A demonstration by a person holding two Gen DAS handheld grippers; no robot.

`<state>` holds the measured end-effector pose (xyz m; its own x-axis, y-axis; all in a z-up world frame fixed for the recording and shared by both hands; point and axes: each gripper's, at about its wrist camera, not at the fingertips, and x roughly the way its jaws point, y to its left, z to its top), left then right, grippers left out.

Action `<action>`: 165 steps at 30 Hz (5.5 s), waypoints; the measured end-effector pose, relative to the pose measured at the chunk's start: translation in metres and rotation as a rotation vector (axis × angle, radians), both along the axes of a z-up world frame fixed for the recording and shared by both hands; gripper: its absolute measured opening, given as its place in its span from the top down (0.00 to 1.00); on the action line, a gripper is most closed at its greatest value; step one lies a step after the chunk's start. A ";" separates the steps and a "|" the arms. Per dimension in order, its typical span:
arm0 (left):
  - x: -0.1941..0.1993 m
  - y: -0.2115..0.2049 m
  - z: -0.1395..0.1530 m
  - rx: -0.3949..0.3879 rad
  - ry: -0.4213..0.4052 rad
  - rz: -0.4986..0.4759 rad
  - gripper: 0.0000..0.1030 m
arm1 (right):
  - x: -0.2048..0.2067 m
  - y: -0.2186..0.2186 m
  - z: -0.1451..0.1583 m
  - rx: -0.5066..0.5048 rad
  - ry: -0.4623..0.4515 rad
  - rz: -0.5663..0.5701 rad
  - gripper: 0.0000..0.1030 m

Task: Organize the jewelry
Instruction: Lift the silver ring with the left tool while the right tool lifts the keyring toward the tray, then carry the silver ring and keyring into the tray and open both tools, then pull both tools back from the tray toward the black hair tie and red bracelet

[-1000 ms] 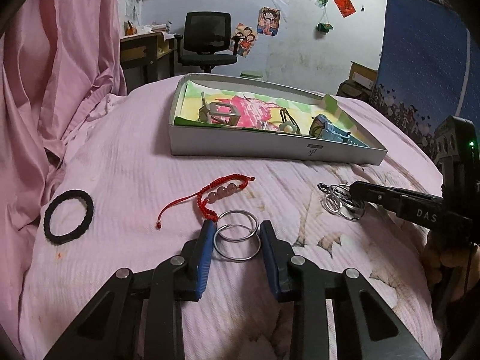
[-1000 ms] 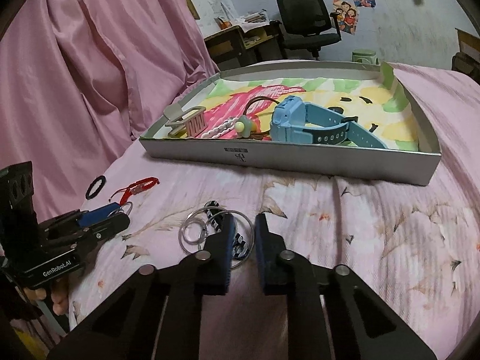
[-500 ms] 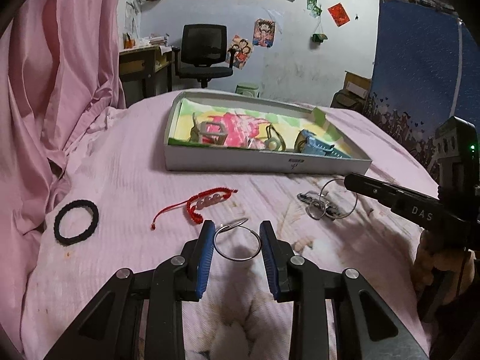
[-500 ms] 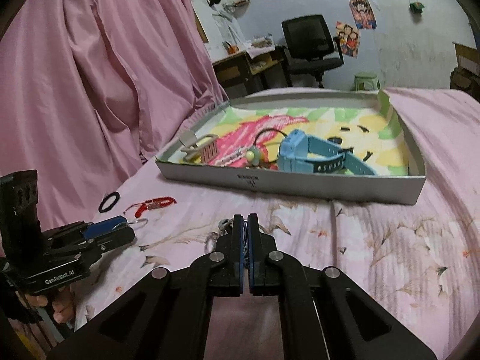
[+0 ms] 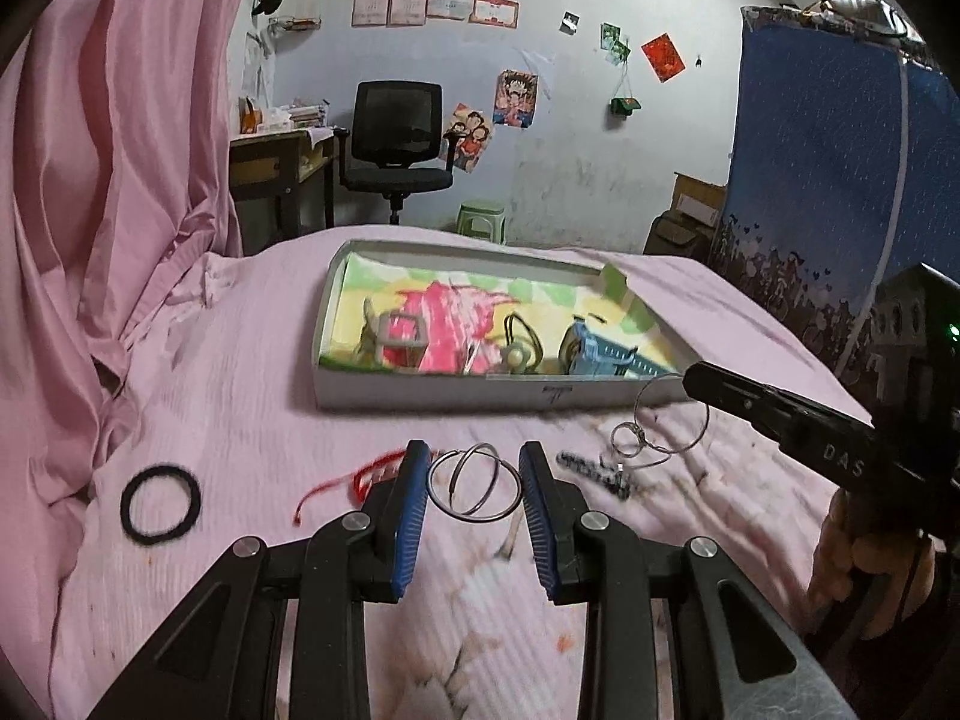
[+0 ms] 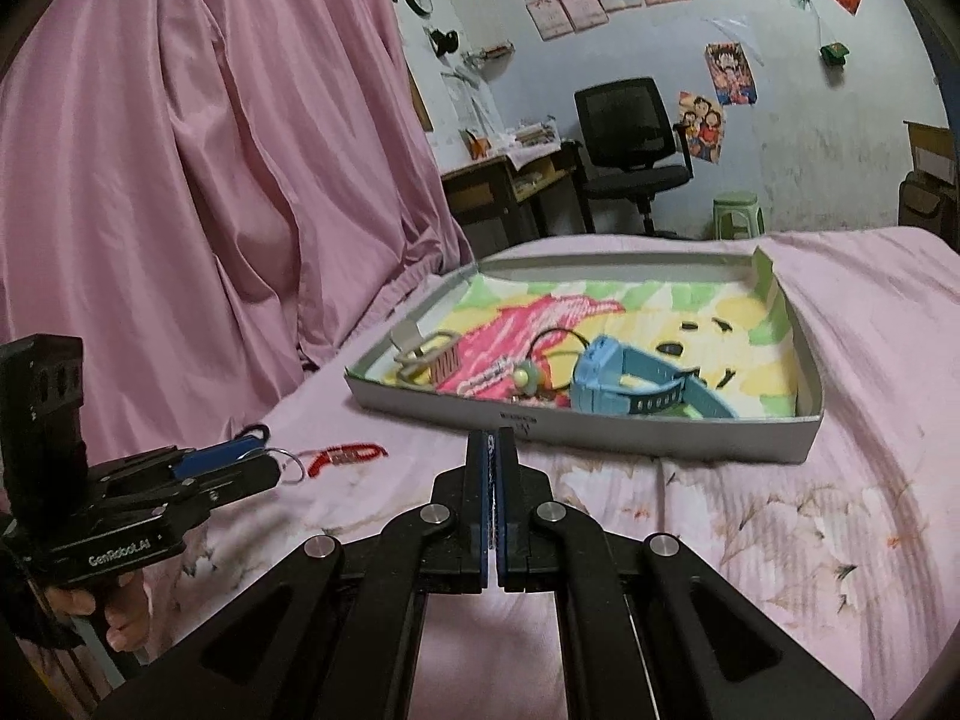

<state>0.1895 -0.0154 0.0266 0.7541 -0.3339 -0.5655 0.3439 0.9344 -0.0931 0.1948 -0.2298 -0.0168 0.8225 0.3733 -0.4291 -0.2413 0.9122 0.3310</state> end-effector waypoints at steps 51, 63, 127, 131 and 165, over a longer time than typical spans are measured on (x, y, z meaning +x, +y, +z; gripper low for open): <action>0.042 -0.014 -0.008 -0.055 0.021 -0.026 0.72 | 0.001 -0.045 -0.001 -0.207 0.096 -0.180 0.98; 0.057 -0.022 -0.002 -0.084 0.019 -0.022 0.72 | 0.009 -0.035 0.049 -0.263 0.006 -0.149 0.98; 0.033 -0.008 0.011 -0.088 -0.176 0.103 0.03 | -0.005 -0.026 0.039 -0.119 -0.184 -0.262 0.15; 0.023 0.005 0.009 -0.072 -0.188 0.113 0.01 | -0.014 -0.019 0.037 -0.117 -0.207 -0.258 0.08; 0.032 0.117 -0.034 0.017 -0.004 0.306 0.01 | 0.045 0.071 -0.008 -0.236 0.080 0.141 0.07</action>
